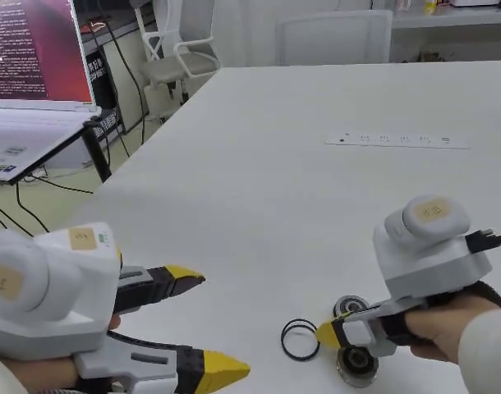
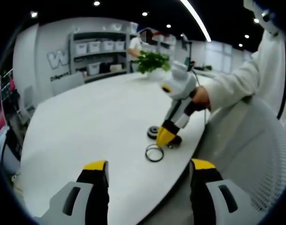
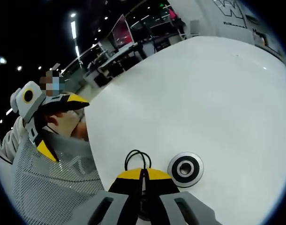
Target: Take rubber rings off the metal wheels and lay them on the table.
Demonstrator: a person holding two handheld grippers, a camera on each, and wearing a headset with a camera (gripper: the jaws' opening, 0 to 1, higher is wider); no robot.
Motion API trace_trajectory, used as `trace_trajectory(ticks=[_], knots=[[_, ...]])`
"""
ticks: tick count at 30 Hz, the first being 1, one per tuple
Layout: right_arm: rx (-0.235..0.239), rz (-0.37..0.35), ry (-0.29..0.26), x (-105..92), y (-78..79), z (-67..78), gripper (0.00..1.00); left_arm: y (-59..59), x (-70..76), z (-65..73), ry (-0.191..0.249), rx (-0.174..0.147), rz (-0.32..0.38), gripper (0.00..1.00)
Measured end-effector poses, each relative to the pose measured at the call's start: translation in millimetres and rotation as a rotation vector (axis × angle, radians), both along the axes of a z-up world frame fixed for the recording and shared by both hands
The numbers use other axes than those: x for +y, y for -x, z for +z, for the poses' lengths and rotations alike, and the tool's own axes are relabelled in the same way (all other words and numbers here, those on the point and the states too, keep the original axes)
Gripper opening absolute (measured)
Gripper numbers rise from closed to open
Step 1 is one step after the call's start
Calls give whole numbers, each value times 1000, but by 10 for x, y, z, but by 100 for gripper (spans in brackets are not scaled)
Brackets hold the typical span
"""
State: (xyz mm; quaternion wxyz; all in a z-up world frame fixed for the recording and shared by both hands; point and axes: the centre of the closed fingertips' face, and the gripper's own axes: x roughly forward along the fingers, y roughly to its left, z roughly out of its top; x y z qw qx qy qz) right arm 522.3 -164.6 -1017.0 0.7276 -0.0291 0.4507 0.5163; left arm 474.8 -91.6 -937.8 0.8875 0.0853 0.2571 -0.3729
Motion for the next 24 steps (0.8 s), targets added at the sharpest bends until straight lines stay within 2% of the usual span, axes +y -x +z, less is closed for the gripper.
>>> trace_trajectory(ticks=[3, 8, 11, 21, 24], knots=[[-17, 15, 17, -5, 11, -20, 0, 1, -5, 5, -5, -7, -4, 70], [-26, 19, 20, 9, 2, -23, 2, 7, -14, 2, 1, -1, -5, 69], [-48, 41, 43, 5, 14, -60, 3, 0, -11, 8, 2, -4, 0, 69], [-88, 90, 55, 43, 43, -22, 6, -5, 0, -3, -2, 0, -1, 69], [-110, 118, 80, 31, 59, -49, 7, -7, 6, -10, -5, 2, -2, 69]])
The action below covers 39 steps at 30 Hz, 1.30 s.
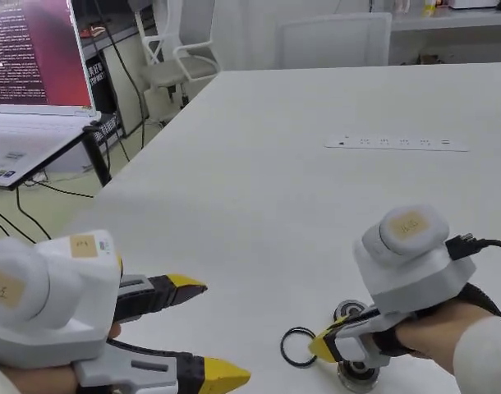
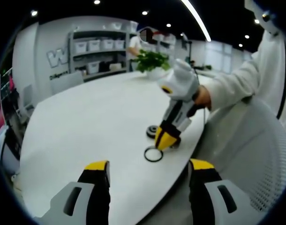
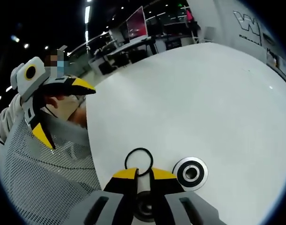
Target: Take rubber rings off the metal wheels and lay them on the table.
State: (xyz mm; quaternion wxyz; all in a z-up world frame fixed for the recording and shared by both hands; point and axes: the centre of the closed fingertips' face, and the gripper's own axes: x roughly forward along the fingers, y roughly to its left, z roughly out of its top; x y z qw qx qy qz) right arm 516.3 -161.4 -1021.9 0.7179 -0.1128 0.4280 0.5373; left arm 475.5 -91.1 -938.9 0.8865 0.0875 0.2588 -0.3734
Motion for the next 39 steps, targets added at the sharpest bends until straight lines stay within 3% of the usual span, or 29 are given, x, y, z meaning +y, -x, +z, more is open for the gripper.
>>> trace_trajectory(ticks=[7, 13, 39], knots=[[-50, 31, 17, -4, -10, 11, 10, -3, 16, 0, -1, -2, 6, 69], [-32, 27, 13, -8, 11, -13, 11, -2, 17, 2, -3, -4, 7, 69], [-42, 34, 6, 21, 7, 2, 12, 3, 16, 1, -2, -1, 10, 68]])
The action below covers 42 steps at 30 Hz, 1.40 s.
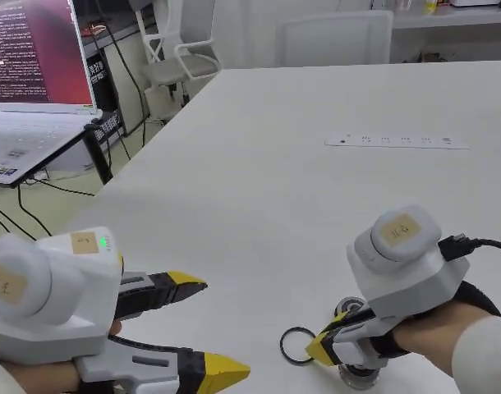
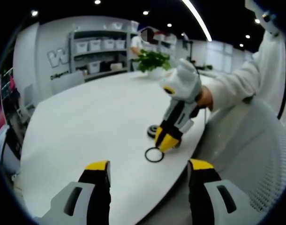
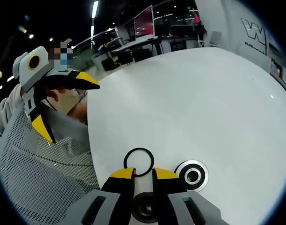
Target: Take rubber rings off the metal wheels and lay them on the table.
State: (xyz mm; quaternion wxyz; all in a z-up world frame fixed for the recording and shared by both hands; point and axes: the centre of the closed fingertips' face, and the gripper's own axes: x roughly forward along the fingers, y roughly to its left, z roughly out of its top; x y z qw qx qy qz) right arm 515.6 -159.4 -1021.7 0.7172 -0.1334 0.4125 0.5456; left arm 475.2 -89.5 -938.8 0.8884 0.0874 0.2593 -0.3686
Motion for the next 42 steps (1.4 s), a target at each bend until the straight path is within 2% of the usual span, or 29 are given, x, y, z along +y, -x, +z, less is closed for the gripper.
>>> trace_trajectory(ticks=[6, 12, 15, 17, 18, 21, 24, 28, 30, 35, 38, 42], knots=[[-14, -11, -9, -27, -57, 51, 12, -6, 0, 8, 6, -1, 4, 68], [-36, -55, -91, -53, -224, 263, 15, -17, -20, 23, -11, -11, -8, 69], [-61, -69, -115, -84, -292, 357, 16, -23, -64, 64, -16, -34, -33, 69], [-102, -67, -129, -120, -346, 428, 16, -12, -83, 69, -59, -55, -81, 70], [-128, -66, -135, -148, -373, 477, 16, -27, -107, 107, -76, -86, -102, 70], [-160, -69, -155, -217, -427, 572, 16, -40, -171, 181, -73, -102, -121, 71], [-179, -79, -167, -304, -492, 629, 17, -111, -223, 264, -65, -120, -129, 72], [-215, -87, -170, -436, -554, 686, 18, -214, -362, 449, -16, -156, -142, 73], [-227, -90, -168, -498, -587, 694, 18, -245, -401, 496, -19, -173, -162, 73], [-218, -129, -185, -603, -652, 714, 19, -361, -556, 679, -21, -210, -213, 73], [-236, -121, -178, -666, -695, 663, 20, -447, -653, 783, -12, -236, -240, 73], [-223, -105, -188, -684, -672, 617, 23, -568, -791, 875, -4, -262, -275, 72]])
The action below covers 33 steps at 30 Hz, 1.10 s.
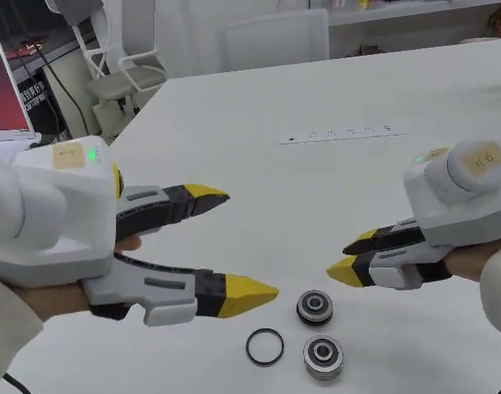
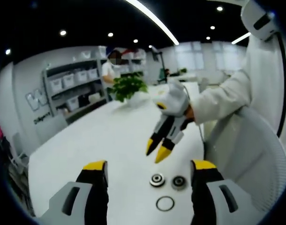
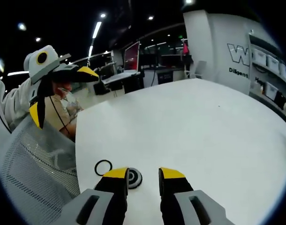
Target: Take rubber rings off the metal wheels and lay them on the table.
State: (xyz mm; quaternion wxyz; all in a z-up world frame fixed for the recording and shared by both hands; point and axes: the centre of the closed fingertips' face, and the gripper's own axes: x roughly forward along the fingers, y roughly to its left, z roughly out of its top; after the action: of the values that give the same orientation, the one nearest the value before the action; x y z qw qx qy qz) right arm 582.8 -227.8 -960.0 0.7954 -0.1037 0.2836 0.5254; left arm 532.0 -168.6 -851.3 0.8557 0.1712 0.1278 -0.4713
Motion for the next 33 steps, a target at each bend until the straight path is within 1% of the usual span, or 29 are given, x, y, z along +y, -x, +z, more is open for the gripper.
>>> trace_trajectory(ticks=[3, 4, 7, 11, 15, 17, 19, 21, 23, 26, 29, 31, 33], knots=[[2, 13, -1, 3, 19, -29, 25, -103, -140, 46, -3, -21, -39, 72], [2, 20, 2, 2, 29, -45, 26, -129, -169, 44, -4, -23, -46, 71], [13, 52, 11, -10, 80, -120, 25, -227, -274, 7, -3, -21, -70, 70], [38, 73, 17, -16, 121, -217, 25, -326, -351, -79, -7, -20, -84, 68], [37, 81, 42, -33, 120, -282, 25, -406, -396, -219, -12, -1, -91, 66], [38, 87, 38, -32, 123, -292, 25, -437, -409, -315, -10, 21, -90, 65], [36, 95, 41, -21, 132, -312, 25, -459, -414, -420, 6, 60, -90, 64], [35, 102, 41, -12, 142, -341, 26, -481, -412, -521, -3, 71, -84, 64], [49, 103, 43, 5, 159, -381, 27, -490, -411, -625, -12, 84, -81, 63], [40, 119, 62, 25, 183, -439, 28, -510, -404, -771, -25, 91, -64, 61], [47, 135, 72, 40, 213, -476, 28, -490, -392, -937, -43, 102, -68, 58], [41, 141, 79, 42, 218, -492, 28, -485, -383, -1001, -46, 109, -67, 53], [31, 141, 77, 50, 207, -497, 28, -486, -378, -1054, -44, 117, -63, 51]])
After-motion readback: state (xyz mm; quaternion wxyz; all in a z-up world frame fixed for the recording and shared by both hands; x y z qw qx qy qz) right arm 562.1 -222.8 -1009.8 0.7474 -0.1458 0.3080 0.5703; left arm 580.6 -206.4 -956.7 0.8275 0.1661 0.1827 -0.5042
